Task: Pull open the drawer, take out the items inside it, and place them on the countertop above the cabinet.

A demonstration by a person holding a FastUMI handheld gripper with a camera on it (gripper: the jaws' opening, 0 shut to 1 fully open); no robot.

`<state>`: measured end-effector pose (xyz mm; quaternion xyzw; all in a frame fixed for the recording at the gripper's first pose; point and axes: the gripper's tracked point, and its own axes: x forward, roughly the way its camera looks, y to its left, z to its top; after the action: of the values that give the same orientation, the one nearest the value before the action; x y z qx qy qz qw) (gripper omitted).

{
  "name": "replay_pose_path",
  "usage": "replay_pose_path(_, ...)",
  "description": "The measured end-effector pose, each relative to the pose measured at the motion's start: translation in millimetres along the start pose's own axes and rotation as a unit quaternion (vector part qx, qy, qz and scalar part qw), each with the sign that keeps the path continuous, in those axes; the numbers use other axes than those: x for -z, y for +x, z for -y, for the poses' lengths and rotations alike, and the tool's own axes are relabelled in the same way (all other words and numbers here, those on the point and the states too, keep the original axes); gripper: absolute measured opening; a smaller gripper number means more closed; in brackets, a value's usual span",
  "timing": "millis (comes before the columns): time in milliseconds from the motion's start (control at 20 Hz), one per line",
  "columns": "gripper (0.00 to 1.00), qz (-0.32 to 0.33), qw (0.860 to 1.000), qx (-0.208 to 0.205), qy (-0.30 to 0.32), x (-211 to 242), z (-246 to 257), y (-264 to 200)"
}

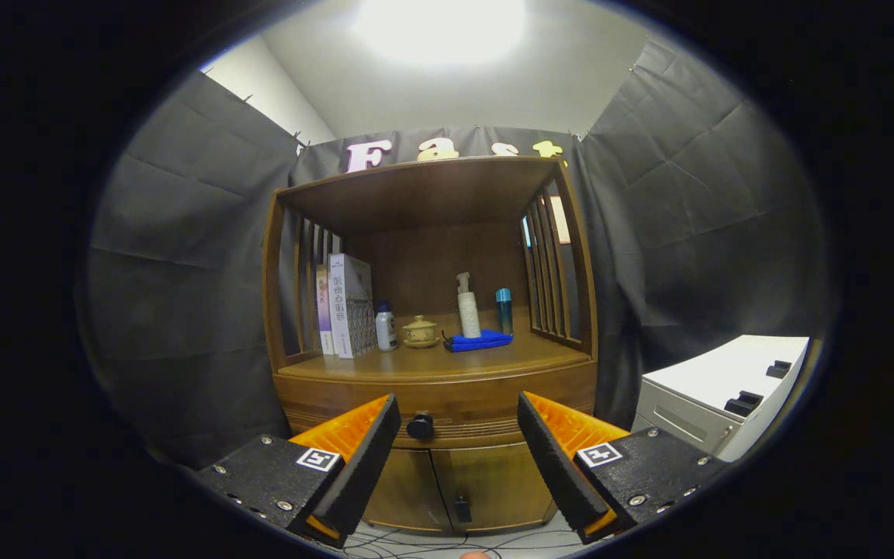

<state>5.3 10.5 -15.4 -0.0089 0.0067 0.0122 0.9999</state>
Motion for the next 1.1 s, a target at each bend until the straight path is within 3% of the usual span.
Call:
replay_pose_path(500, 0.95, 0.003, 1.0, -0.007, -0.002, 4, -12, 46)
replay_pose_path(1100, 0.95, -0.02, 1.0, -0.02, 0.003, 46, -27, 124)
